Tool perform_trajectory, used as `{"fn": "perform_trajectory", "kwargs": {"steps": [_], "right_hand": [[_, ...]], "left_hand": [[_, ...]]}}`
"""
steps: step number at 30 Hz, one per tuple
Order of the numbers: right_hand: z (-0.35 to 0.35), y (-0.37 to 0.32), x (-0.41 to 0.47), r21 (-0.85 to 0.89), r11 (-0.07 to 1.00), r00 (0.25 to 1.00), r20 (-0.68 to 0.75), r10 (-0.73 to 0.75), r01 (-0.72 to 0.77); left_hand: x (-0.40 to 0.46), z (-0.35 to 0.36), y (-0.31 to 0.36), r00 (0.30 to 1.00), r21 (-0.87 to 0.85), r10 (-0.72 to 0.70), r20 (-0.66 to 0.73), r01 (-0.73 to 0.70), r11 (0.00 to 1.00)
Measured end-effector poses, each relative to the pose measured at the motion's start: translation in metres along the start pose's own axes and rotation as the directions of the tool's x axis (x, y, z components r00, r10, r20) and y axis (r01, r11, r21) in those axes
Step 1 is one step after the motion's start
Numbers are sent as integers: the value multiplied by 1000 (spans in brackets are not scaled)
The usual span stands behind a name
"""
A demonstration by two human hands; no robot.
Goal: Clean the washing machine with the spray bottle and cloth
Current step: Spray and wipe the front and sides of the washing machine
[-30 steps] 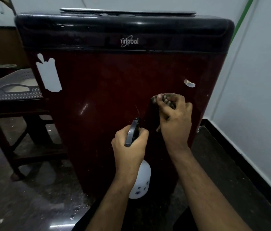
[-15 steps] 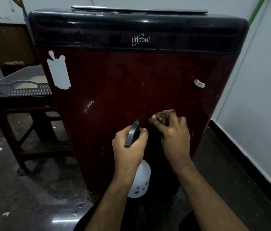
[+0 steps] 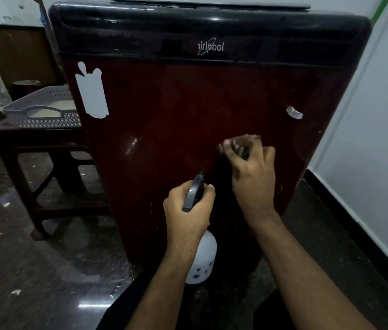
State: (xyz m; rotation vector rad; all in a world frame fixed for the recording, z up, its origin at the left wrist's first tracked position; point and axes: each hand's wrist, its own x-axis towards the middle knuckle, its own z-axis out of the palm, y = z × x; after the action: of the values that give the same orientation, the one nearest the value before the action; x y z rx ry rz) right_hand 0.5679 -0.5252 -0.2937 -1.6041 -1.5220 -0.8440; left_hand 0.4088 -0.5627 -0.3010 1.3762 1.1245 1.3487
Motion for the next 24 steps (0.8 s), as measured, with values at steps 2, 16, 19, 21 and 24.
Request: {"fn": "perform_trajectory", "kwargs": {"steps": [2,16,19,21,24], "right_hand": [[5,-14,16,33,999,999,-29,-15,16],[42,-28,-20,78,979,976,92,-197,190],[51,-26,-36,80,943,918,216,-332,322],[41,-9,-53,35,950,905,293,-308,312],[16,22,-55,-14,989,969,202,-143,149]], "left_hand": [[-1,1,-2,1000,9,-1,8,1,1000],[1,-17,-16,999,12,-6,-34,7,1000],[2,-21,-21,999,50,1,-46,2,999],[2,-19,-22,999,61,4,-39,-2,998],[0,-6,-21,1000,57,6,-13,-6,998]]}}
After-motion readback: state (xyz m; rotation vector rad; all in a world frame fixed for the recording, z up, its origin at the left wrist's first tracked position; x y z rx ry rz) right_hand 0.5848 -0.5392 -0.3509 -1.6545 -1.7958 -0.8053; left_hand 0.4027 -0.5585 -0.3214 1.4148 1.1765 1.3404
